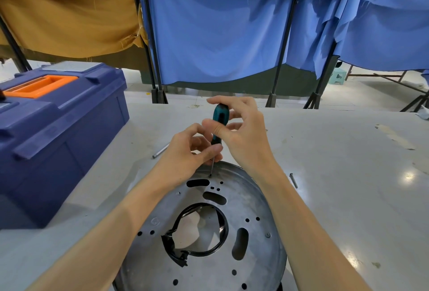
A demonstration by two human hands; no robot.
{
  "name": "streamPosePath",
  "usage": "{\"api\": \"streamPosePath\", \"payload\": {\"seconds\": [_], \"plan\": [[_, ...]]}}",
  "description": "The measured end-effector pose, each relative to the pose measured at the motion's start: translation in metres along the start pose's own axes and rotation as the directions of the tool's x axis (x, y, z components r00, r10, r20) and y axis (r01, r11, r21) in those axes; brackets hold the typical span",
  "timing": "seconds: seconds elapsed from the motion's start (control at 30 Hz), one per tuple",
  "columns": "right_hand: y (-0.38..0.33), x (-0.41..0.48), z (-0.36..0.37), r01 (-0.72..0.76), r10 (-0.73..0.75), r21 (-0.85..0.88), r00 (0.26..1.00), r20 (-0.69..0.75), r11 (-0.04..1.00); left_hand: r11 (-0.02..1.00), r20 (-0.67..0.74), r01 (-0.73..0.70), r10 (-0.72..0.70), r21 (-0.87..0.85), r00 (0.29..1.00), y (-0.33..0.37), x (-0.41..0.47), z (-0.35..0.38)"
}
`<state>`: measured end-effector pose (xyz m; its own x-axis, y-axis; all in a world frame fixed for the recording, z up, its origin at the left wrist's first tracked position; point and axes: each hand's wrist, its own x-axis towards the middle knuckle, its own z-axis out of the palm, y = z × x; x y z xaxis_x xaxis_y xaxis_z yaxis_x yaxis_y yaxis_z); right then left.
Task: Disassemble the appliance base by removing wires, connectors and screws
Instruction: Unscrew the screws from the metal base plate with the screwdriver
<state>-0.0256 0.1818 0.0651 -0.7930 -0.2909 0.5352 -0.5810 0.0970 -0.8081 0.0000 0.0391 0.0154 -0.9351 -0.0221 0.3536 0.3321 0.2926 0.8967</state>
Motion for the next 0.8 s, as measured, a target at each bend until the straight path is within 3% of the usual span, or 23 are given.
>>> {"api": "streamPosePath", "payload": {"seconds": [0.23, 0.4, 0.57, 0.7, 0.8], "plan": [[0.0011, 0.0017, -0.0019, -0.021, 0.020, 0.097, 1.000, 0.011, 0.995, 1.000, 0.010, -0.010, 0.010, -0.011, 1.000, -0.0040, 0.0002, -0.0004], [0.0011, 0.0014, -0.0009, 0.006, -0.006, -0.008, 1.000, -0.003, 1.000, 1.000, -0.016, -0.007, 0.007, -0.015, 1.000, -0.0029, 0.0010, -0.0003], [0.0006, 0.0016, -0.0028, -0.022, 0.019, 0.140, 1.000, 0.025, 0.990, 1.000, 0.011, 0.014, -0.013, -0.017, 1.000, -0.0038, 0.0002, 0.0017], [0.0020, 0.0006, 0.0000, 0.011, -0.011, -0.015, 0.999, 0.030, 1.000, 1.000, -0.004, -0.011, 0.011, 0.024, 1.000, -0.0005, 0.0008, 0.0001], [0.0027, 0.0025, -0.0012, -0.035, 0.036, 0.045, 0.999, -0.019, 0.998, 1.000, 0.013, -0.017, 0.017, -0.004, 1.000, 0.0011, -0.0005, 0.0011]]}}
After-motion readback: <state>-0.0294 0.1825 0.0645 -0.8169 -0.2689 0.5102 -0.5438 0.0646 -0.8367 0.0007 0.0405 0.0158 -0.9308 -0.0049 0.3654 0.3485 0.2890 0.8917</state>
